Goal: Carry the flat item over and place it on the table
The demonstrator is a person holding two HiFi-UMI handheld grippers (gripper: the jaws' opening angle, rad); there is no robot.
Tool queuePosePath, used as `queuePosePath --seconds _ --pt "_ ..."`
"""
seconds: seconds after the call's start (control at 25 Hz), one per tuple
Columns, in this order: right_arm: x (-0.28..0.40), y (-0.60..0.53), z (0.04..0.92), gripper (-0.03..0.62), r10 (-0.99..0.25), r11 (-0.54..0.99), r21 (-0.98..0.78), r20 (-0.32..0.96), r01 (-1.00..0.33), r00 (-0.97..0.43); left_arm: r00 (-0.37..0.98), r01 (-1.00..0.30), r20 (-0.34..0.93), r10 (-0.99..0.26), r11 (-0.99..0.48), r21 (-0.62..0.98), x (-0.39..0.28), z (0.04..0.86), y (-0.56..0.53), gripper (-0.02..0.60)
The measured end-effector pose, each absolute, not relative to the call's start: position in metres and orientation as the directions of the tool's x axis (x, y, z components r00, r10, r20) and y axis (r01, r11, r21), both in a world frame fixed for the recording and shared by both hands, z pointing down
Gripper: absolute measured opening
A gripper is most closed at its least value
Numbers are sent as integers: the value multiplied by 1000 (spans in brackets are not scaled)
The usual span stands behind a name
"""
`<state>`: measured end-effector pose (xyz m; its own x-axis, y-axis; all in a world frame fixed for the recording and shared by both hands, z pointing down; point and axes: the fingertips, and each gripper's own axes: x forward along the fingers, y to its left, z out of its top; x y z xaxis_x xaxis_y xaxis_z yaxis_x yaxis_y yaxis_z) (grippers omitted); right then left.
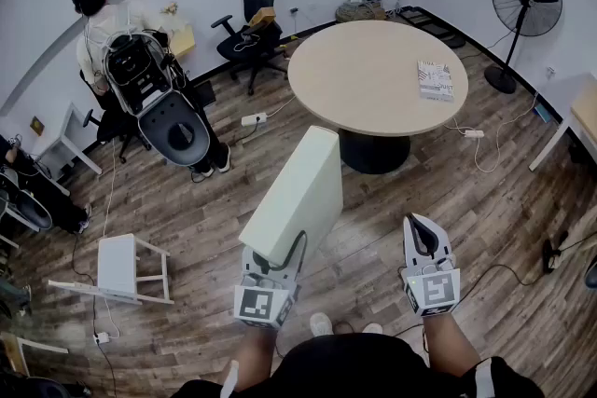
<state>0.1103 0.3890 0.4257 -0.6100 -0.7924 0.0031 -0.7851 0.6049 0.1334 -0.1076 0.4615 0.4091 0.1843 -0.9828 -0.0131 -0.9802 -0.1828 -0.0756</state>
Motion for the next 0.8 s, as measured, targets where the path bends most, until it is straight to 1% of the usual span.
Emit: queuePosePath --seconds 0.28,0.48,0.8 --pt "107 394 427 -3 -796 601 125 0 -789 -606 173 -984 -2 -985 -172 -42 -115 418 468 241" --pt "89 397 437 -3 -792 610 68 14 -790 -610 179 -983 15 -984 -179 -31 -135 423 474 241" --pt "55 400 428 -3 -797 599 109 -7 -793 -604 236 -972 -9 -972 -235 -24 -166 423 468 241"
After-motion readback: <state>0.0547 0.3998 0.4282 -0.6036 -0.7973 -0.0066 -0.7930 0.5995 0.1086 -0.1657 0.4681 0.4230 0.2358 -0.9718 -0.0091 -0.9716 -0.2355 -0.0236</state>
